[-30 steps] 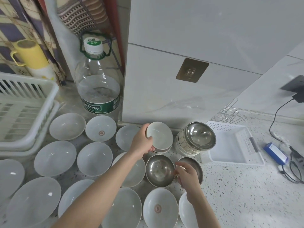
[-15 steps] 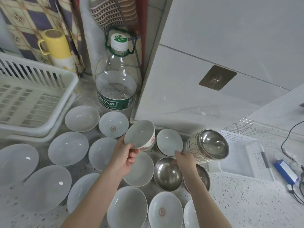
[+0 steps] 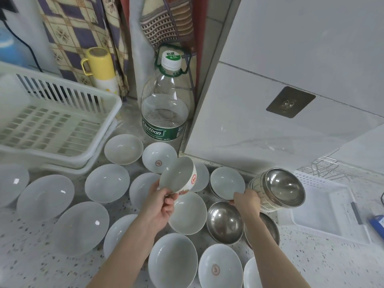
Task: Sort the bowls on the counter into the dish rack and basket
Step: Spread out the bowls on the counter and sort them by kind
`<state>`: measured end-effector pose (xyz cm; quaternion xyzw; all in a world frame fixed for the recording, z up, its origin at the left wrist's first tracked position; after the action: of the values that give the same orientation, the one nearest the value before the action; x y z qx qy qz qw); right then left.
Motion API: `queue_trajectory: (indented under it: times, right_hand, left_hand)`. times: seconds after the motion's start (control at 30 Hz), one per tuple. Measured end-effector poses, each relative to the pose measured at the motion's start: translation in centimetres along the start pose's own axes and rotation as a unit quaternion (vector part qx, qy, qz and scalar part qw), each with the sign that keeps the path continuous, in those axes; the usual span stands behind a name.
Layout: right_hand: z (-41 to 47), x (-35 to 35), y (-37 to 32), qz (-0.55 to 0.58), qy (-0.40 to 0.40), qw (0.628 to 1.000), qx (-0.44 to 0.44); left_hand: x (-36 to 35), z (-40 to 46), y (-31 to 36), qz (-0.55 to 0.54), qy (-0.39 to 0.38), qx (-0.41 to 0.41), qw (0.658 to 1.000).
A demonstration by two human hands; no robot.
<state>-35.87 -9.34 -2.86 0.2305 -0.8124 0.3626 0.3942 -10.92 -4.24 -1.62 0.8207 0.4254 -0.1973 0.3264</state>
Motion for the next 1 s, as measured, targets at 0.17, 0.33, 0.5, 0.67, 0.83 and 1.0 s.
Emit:
queue_trajectory:
  times: [0.17,0.33,0.5,0.67,0.83,1.0]
  right_hand:
    - [-0.6,0.9,-0.5,-0.026,0.019,0.999,0.035]
    - [-1.7,1.9,-0.2,-0.052,0.069,0.993,0.085]
    - [-4.2,3.4,1.0,0.026,0.080,0.989,0.122]
    - [-6.5,4.9,4.3,0.134,0.062,0.984,0.103]
    - [-6.6,6.9,8.6,0.129,0.024,0.987,0.098]
    - [-6.6,9.8,13.0,0.152,-0.002,0.980,0.125]
  left_hand:
    - [0.4,-1.2,-0.1,-0.001,-0.003,-0.013,1.000]
    - [0.8,-2.7,-0.8,-0.006,0.004,-0.023,1.000]
    - [0.8,-4.3,-2.5,0.022,0.011,-0.038,0.999]
    - [-0.4,-5.0,-5.4,0.061,0.027,-0.062,0.996]
    - [-2.3,-5.6,-9.3,0.070,0.044,-0.092,0.992]
    - [-4.5,-6.4,-13.6,0.063,0.052,-0.107,0.991]
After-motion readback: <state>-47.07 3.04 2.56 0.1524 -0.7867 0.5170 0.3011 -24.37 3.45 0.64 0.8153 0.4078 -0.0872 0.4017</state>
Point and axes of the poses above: each hand's wrist, its own z-axis towards the middle knuckle, its own x-axis out of the back of the hand, y = z × x, the point moved 2 cm from there along z, towards the middle knuckle, and after that the axes turned 11 degrees about -z, right-handed, at the moved point
